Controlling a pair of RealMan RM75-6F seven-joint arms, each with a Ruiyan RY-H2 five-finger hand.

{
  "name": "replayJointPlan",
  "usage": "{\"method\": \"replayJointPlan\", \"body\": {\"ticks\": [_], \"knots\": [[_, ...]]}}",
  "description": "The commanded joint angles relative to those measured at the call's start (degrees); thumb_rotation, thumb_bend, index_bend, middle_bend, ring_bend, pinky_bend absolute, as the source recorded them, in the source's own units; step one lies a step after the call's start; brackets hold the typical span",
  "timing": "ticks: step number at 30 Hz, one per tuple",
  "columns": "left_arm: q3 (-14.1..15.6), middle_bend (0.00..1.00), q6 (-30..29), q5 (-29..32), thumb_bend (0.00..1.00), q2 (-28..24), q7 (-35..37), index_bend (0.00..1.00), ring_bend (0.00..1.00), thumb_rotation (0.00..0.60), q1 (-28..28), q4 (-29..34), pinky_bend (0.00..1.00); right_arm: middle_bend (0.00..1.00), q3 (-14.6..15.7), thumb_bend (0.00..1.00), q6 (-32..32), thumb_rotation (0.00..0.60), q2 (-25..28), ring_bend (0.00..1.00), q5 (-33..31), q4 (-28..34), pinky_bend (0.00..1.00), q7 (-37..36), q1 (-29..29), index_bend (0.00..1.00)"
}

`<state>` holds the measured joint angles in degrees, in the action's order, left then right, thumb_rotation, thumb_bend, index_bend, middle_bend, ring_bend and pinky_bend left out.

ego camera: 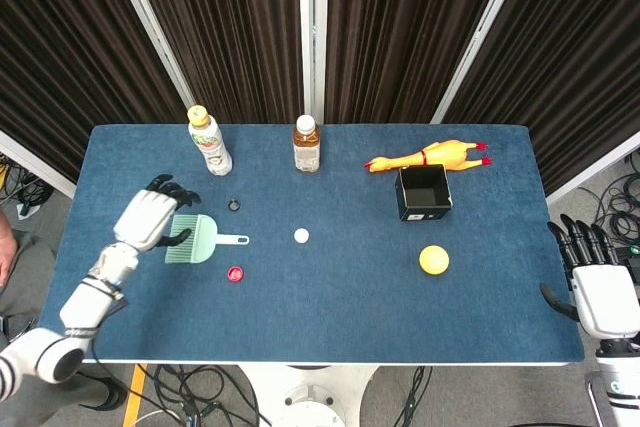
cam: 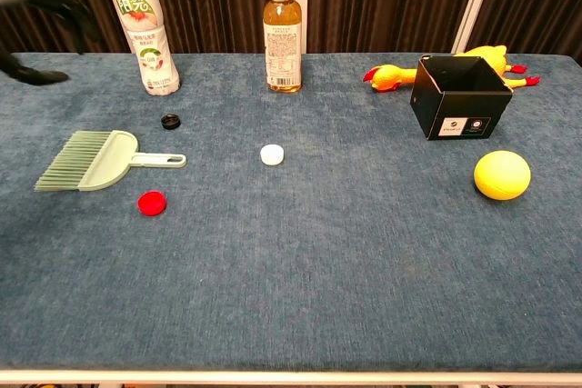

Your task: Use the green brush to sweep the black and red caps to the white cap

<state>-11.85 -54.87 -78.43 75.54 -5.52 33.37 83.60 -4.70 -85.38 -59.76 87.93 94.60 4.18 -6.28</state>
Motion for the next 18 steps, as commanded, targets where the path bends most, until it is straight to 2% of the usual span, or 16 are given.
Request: {"method": "replayJointPlan", "body": {"ticks": [1,7,11,18], "knots": [[-0.17,0.40,5.16,5.54,0.29,4.91,-4.75,0.34,0.28,0.600,3.60,-4.07,0.15,0.00,-0.07,0.15,0.06,0.600,0.19,0.00,-0.17,0.21,0.00,0.12,0.00,0.00],[0.49,0.42,7.65,10.69,0.29,9.21,-9.89,0.36,0.28,0.600,6.12,-6.90,0.15,0.00,0.29,0.15,0.85,0.600,-0.33,0.00,-0.20,0.24,0.00,-0.15,-0.23,0.00],[1.49,0.42,9.25,15.01,0.29,10.77,-16.16,0.36,0.28,0.600,7.79,-7.44,0.15,0.00,0.51,0.15,0.82,0.600,-0.48,0.00,-0.22,0.11,0.00,-0.42,-0.05,0.00],[3.28,0.42,8.17,21.99,0.29,14.99,-25.30,0.36,0.28,0.600,9.72,-7.80,0.16,0.01,0.72,0.15,0.96,0.600,-0.56,0.00,-0.73,-0.19,0.00,-0.92,0.23,0.00]]}}
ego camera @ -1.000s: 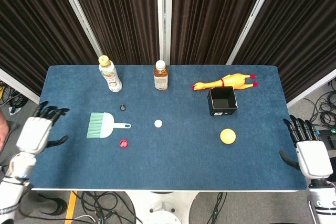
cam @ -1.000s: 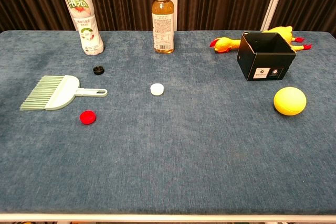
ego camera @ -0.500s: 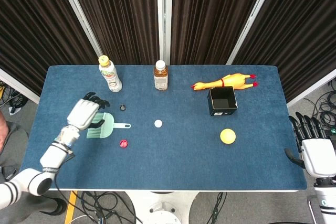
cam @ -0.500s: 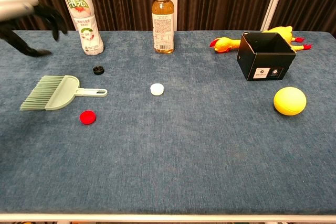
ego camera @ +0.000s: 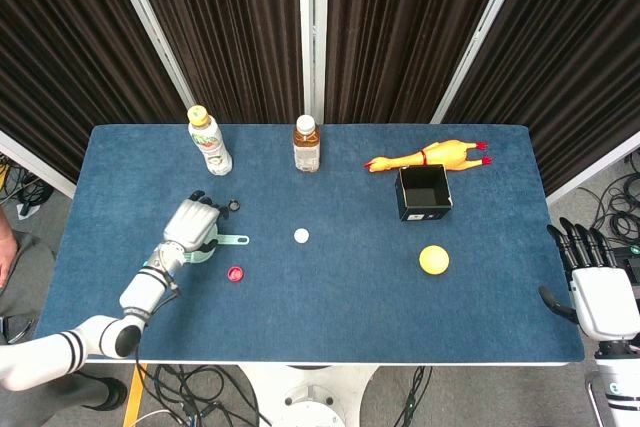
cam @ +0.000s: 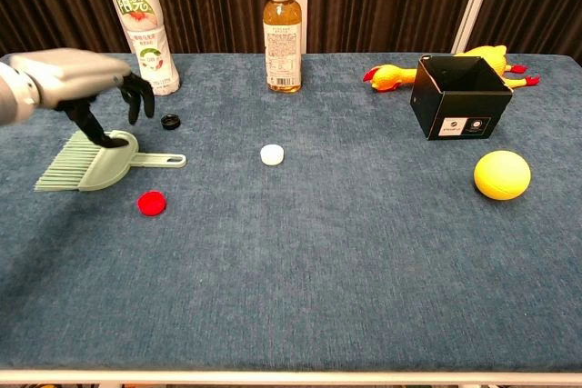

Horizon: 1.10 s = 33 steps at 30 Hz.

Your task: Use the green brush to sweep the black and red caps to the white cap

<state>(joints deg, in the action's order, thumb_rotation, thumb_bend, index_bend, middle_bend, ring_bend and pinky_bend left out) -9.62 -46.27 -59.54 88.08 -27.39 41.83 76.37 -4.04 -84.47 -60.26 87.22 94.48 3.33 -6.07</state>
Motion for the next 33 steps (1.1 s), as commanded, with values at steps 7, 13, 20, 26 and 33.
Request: {"method": "replayJointPlan", "body": {"ticks": [7,13,20,26,33], "knots": [[1.73,0.42,-2.00,7.63,0.27,6.09,-8.17,0.37,0.28,0.600,2.69,-2.79,0.16,0.01,0.10,0.15,0.24,0.600,-0.20,0.00,-0.16,-0.47,0.00,-0.52,0.01,0.00],[2.43,0.42,-4.09,9.79,0.26,7.40,-11.85,0.39,0.28,0.600,3.46,-3.23,0.16,0.01,0.14,0.15,0.55,0.600,-0.38,0.00,-0.48,-1.01,0.00,-1.10,0.01,0.00],[2.95,0.42,-4.50,11.58,0.26,8.44,-14.15,0.38,0.28,0.600,4.37,-4.15,0.16,0.01,0.11,0.15,0.56,0.600,-0.44,0.00,-0.71,-1.60,0.00,-1.87,0.11,0.00],[3.59,0.42,-4.37,13.99,0.26,8.99,-16.93,0.38,0.28,0.600,5.30,-4.88,0.16,0.01,0.16,0.15,0.62,0.600,-0.55,0.00,-0.86,-2.12,0.00,-2.67,0.22,0.00],[4.96,0.44,-6.29,14.07,0.26,9.95,-20.46,0.40,0.31,0.600,5.96,-5.09,0.17,0.01,0.19,0.15,0.55,0.600,-0.62,0.00,-0.96,-2.60,0.00,-3.48,0.38,0.00]]}}
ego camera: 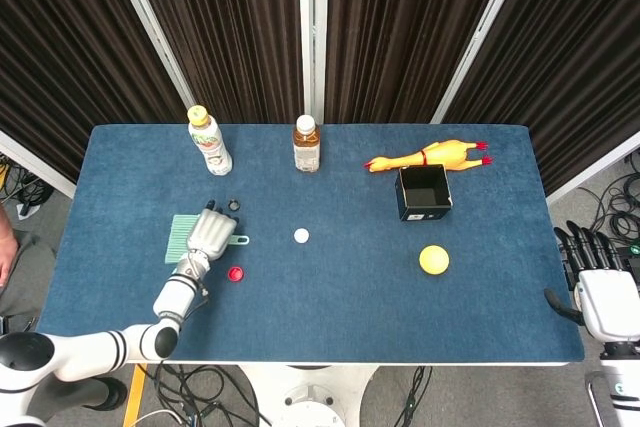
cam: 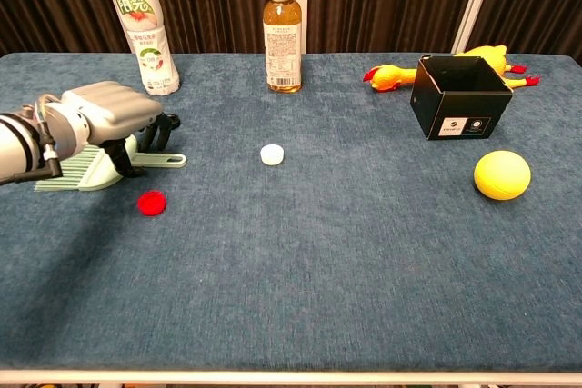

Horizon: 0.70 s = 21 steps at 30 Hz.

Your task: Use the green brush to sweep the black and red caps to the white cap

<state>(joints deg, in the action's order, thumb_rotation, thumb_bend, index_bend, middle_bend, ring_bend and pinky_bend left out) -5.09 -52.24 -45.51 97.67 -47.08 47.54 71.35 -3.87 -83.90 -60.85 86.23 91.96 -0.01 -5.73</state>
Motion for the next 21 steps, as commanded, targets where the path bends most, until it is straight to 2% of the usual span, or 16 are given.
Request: {"method": "replayJointPlan", "body": {"ticks": [1,8,13,18,21], "knots": [[0.50,0.44,-0.32,0.13,0.26,0.51,-1.01,0.40,0.31,0.600,0.34,-0.11,0.17,0.01,0.04,0.15,-0.01,0.600,-0.04,0.00,0.02,-0.09,0.00,-0.23,0.05,0.00],[1.69,0.44,-0.36,0.82,0.26,1.46,-3.72,0.40,0.31,0.600,0.93,-1.17,0.17,0.01,0.08,0.15,0.00,0.600,0.00,0.00,-0.23,-0.47,0.00,-1.03,0.26,0.00],[2.33,0.46,0.50,0.83,0.30,1.60,-4.10,0.42,0.31,0.600,1.15,-1.44,0.18,0.01,0.18,0.15,0.07,0.600,-0.08,0.00,-0.28,-0.76,0.00,-1.70,0.38,0.00],[2.77,0.52,1.18,-1.44,0.34,1.05,-2.02,0.48,0.37,0.600,1.02,-1.60,0.38,0.01,0.17,0.15,-0.12,0.600,0.04,0.00,-0.25,-0.88,0.00,-2.14,0.53,0.00],[3.05,0.54,0.92,-6.16,0.36,-0.92,2.21,0.51,0.40,0.600,0.46,-1.29,0.47,0.01,0.16,0.14,-0.30,0.600,0.21,0.00,-0.25,-0.82,0.00,-2.20,0.66,0.00]]}}
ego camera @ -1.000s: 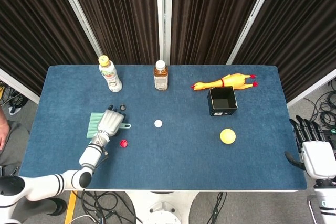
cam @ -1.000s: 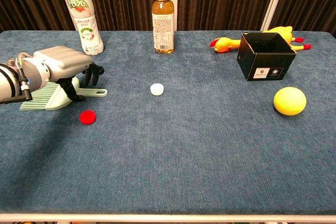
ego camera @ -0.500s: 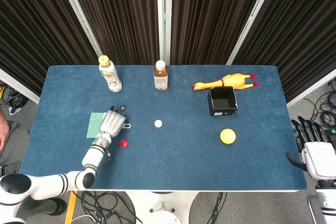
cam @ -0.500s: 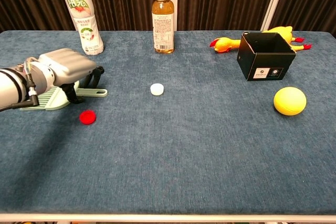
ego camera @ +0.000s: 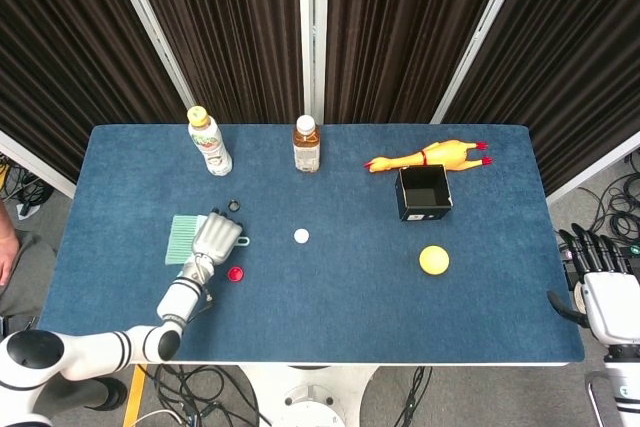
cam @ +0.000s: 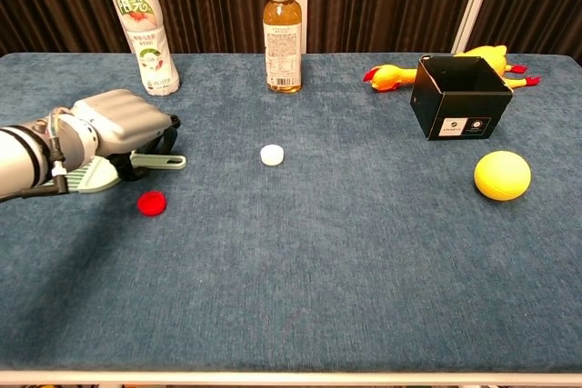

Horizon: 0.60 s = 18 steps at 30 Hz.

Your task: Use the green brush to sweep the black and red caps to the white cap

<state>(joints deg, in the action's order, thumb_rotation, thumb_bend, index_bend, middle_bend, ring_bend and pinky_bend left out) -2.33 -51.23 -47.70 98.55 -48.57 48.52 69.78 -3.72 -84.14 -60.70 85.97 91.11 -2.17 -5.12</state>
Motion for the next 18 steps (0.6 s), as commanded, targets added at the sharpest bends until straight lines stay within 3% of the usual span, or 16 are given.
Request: {"method": "replayJointPlan", "body": {"ticks": [1,9,14,18], "knots": [[0.41,0.55,0.03,-5.38,0.37,-2.66,5.10,0.51,0.40,0.600,-0.67,0.52,0.48,0.01,0.01,0.14,-0.13,0.600,0.09,0.00,0.06,0.06,0.00,-0.05,0.08,0.00],[-0.28,0.55,0.25,-20.23,0.38,-11.55,26.05,0.51,0.40,0.600,-2.00,1.68,0.48,0.01,0.09,0.14,-0.67,0.600,0.33,0.00,0.50,0.89,0.00,0.56,0.32,0.00],[-1.59,0.54,2.91,-29.21,0.39,-15.62,50.69,0.51,0.40,0.600,-1.19,-0.94,0.47,0.01,0.09,0.14,-0.95,0.600,0.49,0.00,0.69,1.72,0.00,1.41,0.43,0.00],[-1.56,0.53,6.04,-33.34,0.39,-15.68,64.60,0.51,0.40,0.600,0.75,-5.39,0.45,0.01,0.10,0.14,-0.98,0.600,0.87,0.00,0.82,2.55,0.00,2.27,0.43,0.00]]}}
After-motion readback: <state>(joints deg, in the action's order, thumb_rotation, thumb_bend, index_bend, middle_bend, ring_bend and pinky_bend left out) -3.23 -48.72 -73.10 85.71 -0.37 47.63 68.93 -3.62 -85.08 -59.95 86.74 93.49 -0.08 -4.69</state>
